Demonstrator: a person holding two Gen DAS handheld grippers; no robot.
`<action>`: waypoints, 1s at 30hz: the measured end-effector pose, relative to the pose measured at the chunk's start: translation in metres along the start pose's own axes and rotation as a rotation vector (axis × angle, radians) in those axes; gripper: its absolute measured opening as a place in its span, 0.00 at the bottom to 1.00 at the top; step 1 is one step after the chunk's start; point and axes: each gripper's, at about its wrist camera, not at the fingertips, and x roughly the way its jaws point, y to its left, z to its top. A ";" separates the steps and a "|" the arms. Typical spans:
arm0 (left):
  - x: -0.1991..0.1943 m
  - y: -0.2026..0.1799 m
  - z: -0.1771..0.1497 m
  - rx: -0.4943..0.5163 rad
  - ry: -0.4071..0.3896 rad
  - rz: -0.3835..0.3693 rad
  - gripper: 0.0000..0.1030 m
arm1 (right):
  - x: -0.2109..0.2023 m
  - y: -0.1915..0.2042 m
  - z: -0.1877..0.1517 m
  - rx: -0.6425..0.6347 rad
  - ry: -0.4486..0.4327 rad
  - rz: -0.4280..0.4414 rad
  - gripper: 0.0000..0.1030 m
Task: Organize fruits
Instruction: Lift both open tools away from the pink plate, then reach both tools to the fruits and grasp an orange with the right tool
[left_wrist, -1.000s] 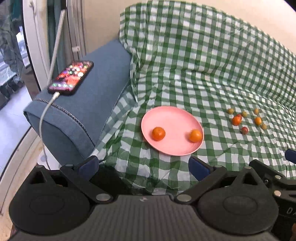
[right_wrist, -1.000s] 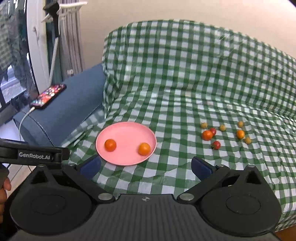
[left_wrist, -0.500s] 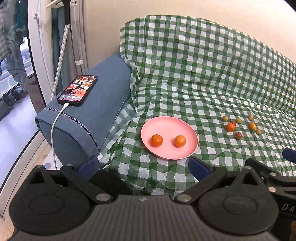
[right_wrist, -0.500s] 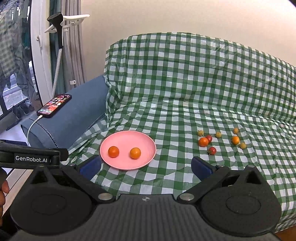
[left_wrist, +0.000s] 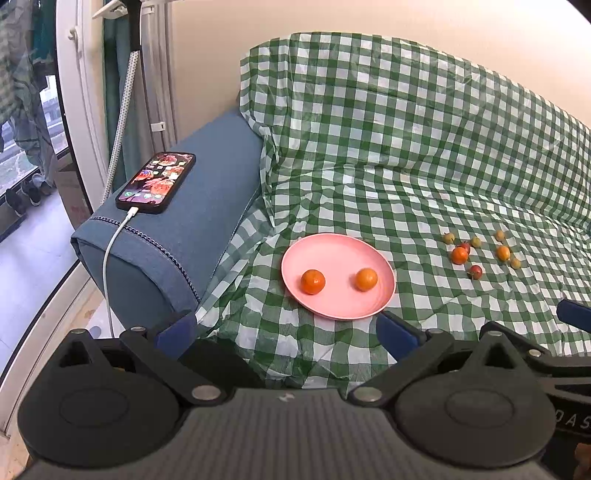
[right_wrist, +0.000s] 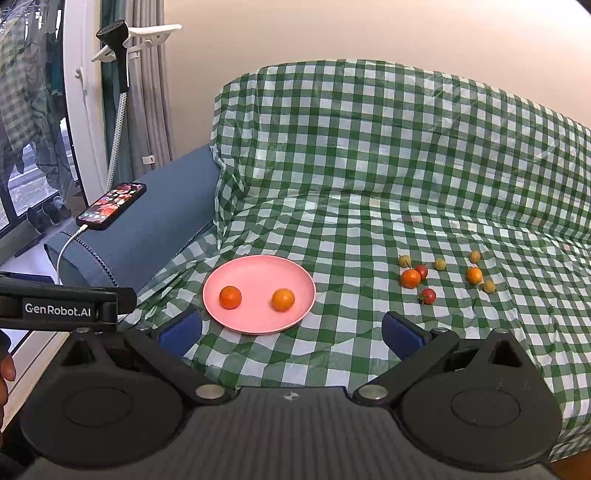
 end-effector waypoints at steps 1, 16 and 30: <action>0.002 0.000 0.000 0.001 0.004 0.001 1.00 | 0.001 0.000 0.000 0.002 0.004 0.001 0.99; 0.014 -0.002 0.001 0.020 0.032 0.015 1.00 | 0.007 -0.007 -0.003 0.026 0.017 0.013 0.99; 0.066 -0.029 0.021 0.071 0.123 0.044 1.00 | 0.040 -0.047 -0.017 0.169 0.065 -0.026 0.99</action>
